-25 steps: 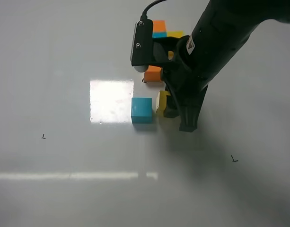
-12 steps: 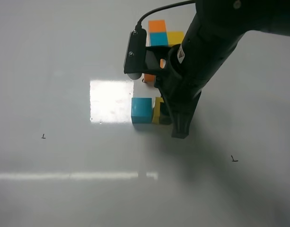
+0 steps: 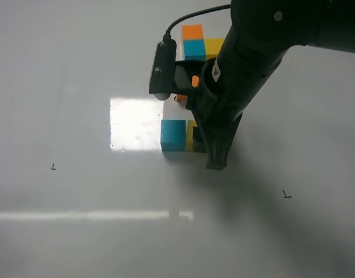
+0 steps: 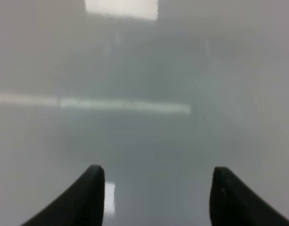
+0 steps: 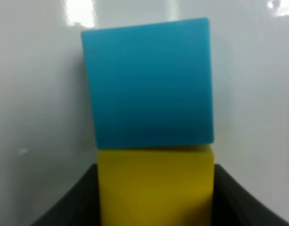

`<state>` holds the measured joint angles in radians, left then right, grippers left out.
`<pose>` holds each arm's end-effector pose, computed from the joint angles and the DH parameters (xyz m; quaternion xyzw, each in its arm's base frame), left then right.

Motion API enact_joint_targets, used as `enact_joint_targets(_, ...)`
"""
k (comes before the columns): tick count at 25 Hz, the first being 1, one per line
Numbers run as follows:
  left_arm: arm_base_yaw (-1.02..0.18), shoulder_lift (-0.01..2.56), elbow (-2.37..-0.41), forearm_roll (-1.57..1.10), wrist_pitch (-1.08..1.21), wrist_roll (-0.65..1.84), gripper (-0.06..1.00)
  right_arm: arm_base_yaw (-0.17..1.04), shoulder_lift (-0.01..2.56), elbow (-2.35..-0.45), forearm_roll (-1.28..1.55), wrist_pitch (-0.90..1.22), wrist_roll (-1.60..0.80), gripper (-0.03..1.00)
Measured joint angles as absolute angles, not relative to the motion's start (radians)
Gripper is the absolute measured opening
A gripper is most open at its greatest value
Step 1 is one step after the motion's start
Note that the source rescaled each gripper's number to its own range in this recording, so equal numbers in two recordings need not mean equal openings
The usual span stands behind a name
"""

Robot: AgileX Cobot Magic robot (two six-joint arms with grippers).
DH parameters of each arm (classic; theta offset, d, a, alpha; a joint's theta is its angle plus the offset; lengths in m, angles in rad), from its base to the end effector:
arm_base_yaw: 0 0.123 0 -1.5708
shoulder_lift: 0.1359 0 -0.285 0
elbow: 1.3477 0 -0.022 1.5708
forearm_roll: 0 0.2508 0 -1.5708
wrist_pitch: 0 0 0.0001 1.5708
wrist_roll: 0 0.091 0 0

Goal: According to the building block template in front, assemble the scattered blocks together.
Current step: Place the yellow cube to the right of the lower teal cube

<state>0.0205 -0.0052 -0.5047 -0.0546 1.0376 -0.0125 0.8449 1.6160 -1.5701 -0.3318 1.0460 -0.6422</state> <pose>-0.0052 -0.0044 0.2806 -0.0131 0.8441 -0.0251 0.5354 0.2512 0.2444 0.3631 -0.6701 0.6703 -0.1316 0.2903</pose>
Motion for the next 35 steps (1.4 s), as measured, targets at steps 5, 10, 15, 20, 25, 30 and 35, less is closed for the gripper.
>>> enact_joint_targets(5,0.020,-0.005,-0.505,-0.055,1.038,-0.012,0.24,0.846,1.616,-1.570,-0.343,1.037,-0.643,0.39)
enact_joint_targets(10,0.020,-0.005,-0.505,-0.055,1.038,-0.012,0.24,0.858,1.619,-1.570,-0.357,1.032,-0.667,0.39)
enact_joint_targets(15,0.020,-0.005,-0.505,-0.055,1.038,-0.012,0.24,0.871,1.623,-1.570,-0.368,1.025,-0.692,0.39)
enact_joint_targets(20,0.020,-0.005,-0.505,-0.055,1.038,-0.012,0.24,0.872,1.623,-1.570,-0.369,1.023,-0.698,0.39)
enact_joint_targets(25,0.020,-0.005,-0.505,-0.055,1.038,-0.012,0.24,0.872,1.623,-1.570,-0.369,1.023,-0.699,0.39)
enact_joint_targets(30,0.020,-0.005,-0.505,-0.055,1.038,-0.012,0.24,0.872,1.623,-1.570,-0.359,1.028,-0.697,0.39)
enact_joint_targets(35,0.020,-0.005,-0.505,-0.055,1.038,-0.012,0.24,0.872,1.625,-1.570,-0.341,1.045,-0.698,0.41)
